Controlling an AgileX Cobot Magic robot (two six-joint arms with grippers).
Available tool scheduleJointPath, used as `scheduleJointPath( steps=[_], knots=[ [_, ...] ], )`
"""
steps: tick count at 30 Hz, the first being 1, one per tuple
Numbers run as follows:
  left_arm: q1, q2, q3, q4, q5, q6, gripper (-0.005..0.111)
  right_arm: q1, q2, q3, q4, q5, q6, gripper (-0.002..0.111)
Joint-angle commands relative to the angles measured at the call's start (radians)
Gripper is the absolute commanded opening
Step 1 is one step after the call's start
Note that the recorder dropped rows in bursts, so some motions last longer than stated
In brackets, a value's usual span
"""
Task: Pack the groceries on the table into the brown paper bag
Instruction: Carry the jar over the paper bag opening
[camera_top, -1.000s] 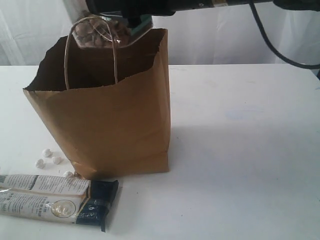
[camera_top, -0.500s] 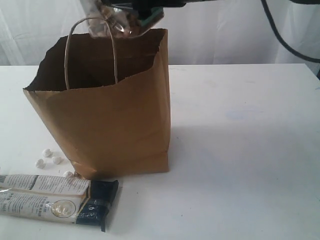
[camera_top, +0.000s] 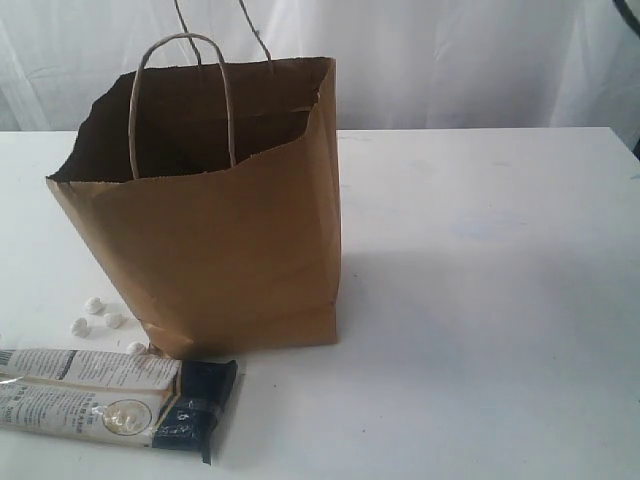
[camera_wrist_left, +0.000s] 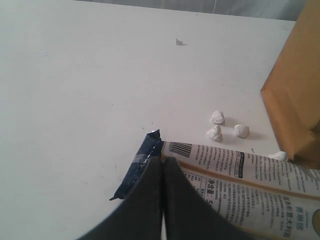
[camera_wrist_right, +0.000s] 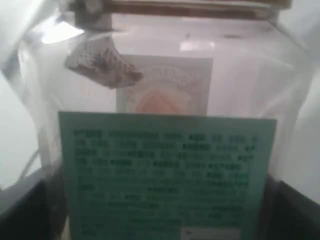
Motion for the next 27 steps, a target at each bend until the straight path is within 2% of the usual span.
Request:
scheduleJointPath(
  steps=[1,3,6,8,10,13,18,23,27],
  knots=[
    [-0.004,-0.005,0.001,-0.007,-0.008,-0.009,0.000,-0.022,-0.026,-0.012,0.023,0.319,-0.076,0.000],
    [-0.004,-0.005,0.001,-0.007,-0.008,-0.009,0.000,-0.042,-0.024,-0.010,0.023,0.409,-0.132,0.000],
    [-0.004,-0.005,0.001,-0.007,-0.008,-0.009,0.000,-0.068,-0.008,-0.010,0.103,0.620,-0.364,0.000],
    [-0.004,-0.005,0.001,-0.007,-0.008,-0.009,0.000,-0.086,0.004,-0.010,0.274,0.747,-0.607,0.000],
    [-0.004,-0.005,0.001,-0.007,-0.008,-0.009,0.000,-0.100,0.006,-0.015,0.545,0.826,-0.849,0.000],
    [-0.004,-0.005,0.001,-0.007,-0.008,-0.009,0.000,-0.106,-0.002,-0.031,0.948,0.838,-1.171,0.000],
    [-0.004,-0.005,0.001,-0.007,-0.008,-0.009,0.000,-0.106,-0.004,-0.130,1.473,0.920,-1.561,0.000],
    [-0.004,-0.005,0.001,-0.007,-0.008,-0.009,0.000,-0.102,0.046,-0.312,1.748,1.145,-1.827,0.000],
    [-0.004,-0.005,0.001,-0.007,-0.008,-0.009,0.000,-0.069,0.116,-0.455,1.858,1.309,-1.914,0.000]
  ],
)
